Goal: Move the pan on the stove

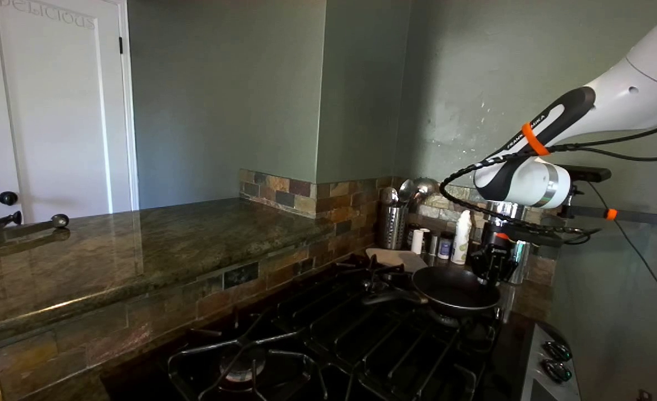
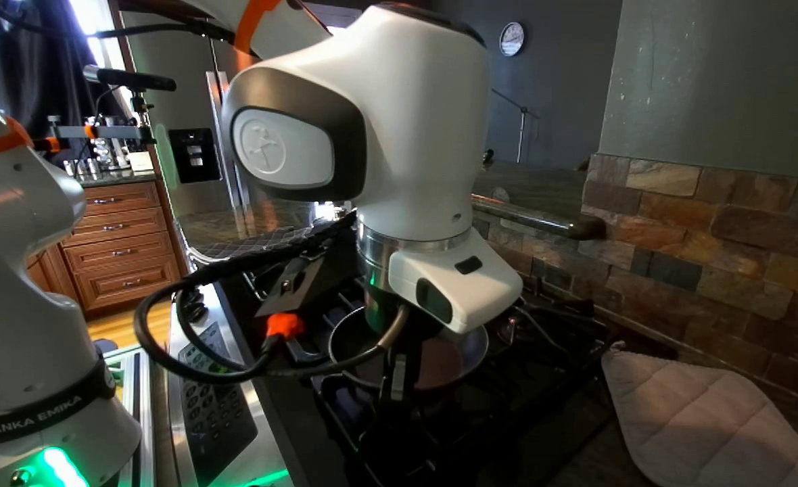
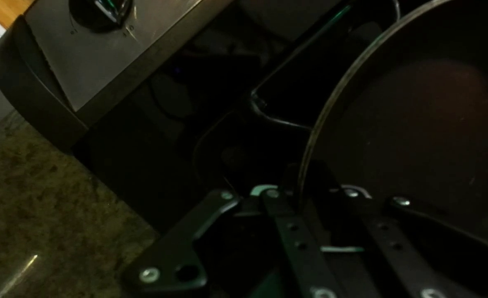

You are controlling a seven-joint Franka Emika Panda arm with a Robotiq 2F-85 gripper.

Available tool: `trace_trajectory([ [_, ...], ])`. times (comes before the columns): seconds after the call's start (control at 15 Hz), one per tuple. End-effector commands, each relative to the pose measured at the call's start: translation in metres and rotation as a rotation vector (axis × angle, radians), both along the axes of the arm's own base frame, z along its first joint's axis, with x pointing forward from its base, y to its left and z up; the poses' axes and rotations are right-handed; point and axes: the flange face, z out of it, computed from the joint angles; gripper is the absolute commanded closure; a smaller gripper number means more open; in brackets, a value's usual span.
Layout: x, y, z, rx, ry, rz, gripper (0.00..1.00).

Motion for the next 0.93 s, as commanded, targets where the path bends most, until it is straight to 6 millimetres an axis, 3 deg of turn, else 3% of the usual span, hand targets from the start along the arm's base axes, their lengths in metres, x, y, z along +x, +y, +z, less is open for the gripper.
trace_trajectory([
  [0.0,0.008,0.011,-0.009,0.014,-0.003,-0.008,0.96],
  [0.53,0.035,0.062,-0.012,0.098,-0.058,0.11,0.96],
  [0.87,0.041,0.082,-0.018,0.122,-0.062,0.176,0.96],
])
